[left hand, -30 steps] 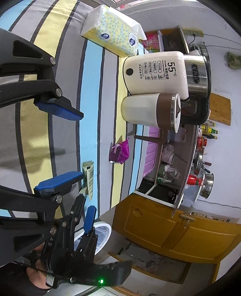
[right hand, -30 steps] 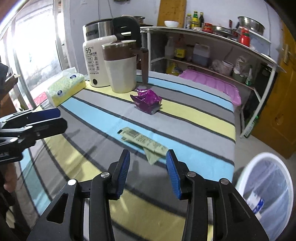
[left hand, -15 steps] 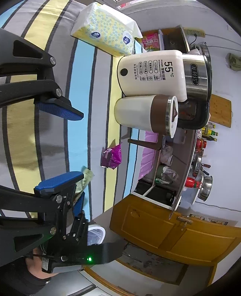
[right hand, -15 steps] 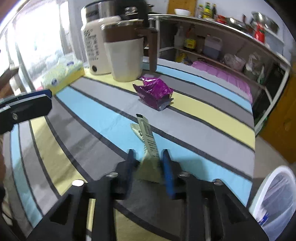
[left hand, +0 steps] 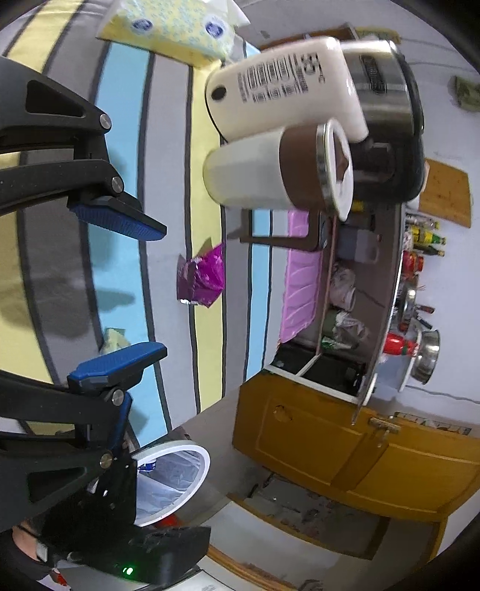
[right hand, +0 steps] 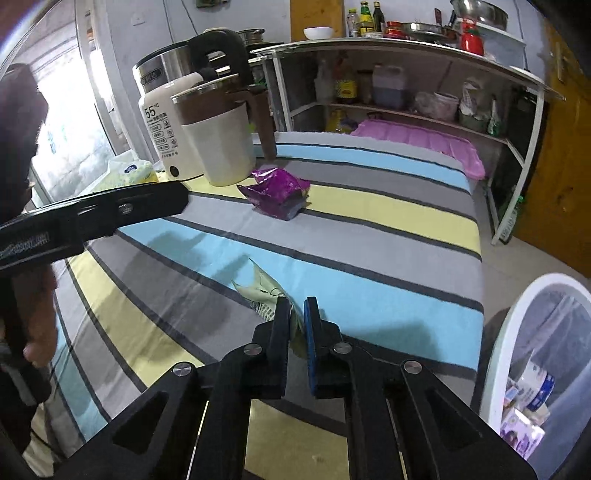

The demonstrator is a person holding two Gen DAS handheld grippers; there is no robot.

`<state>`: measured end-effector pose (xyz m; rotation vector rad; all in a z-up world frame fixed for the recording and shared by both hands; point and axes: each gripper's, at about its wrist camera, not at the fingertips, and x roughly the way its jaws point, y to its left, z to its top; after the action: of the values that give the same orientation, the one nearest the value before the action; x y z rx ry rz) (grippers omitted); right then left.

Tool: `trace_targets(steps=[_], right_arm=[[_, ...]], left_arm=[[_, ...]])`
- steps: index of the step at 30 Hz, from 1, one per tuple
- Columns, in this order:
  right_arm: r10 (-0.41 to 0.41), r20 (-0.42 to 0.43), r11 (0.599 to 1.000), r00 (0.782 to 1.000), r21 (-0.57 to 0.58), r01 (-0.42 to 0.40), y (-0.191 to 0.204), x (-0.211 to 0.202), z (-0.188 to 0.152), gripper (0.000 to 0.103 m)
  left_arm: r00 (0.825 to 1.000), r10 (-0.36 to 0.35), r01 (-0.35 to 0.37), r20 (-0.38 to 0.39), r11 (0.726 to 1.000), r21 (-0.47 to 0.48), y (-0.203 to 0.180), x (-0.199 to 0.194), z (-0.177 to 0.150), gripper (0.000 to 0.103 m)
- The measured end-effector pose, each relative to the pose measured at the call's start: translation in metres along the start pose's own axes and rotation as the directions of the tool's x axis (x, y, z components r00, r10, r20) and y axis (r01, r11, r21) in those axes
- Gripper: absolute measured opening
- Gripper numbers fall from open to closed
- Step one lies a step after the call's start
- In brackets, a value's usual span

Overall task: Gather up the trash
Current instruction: 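Grasp the purple wrapper with the left gripper while the right holds the paper slip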

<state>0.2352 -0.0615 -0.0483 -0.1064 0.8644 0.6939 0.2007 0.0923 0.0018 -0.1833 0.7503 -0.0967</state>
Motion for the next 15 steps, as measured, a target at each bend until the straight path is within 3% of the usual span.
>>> trace_targets(steps=[7,15], right_arm=[[-0.028,0.006,0.999,1.0,-0.018,0.028,-0.001,-0.006,-0.002,0.006],[-0.056,0.047,0.997,0.997,0.059,0.053,-0.021,-0.026,-0.005,0.001]], left_arm=[[0.999,0.023,-0.022,-0.041,1.0,0.019,-0.003,0.039,0.013,0.057],[0.996,0.037,-0.038,-0.077,0.999,-0.014,0.001,0.075,0.017,0.057]])
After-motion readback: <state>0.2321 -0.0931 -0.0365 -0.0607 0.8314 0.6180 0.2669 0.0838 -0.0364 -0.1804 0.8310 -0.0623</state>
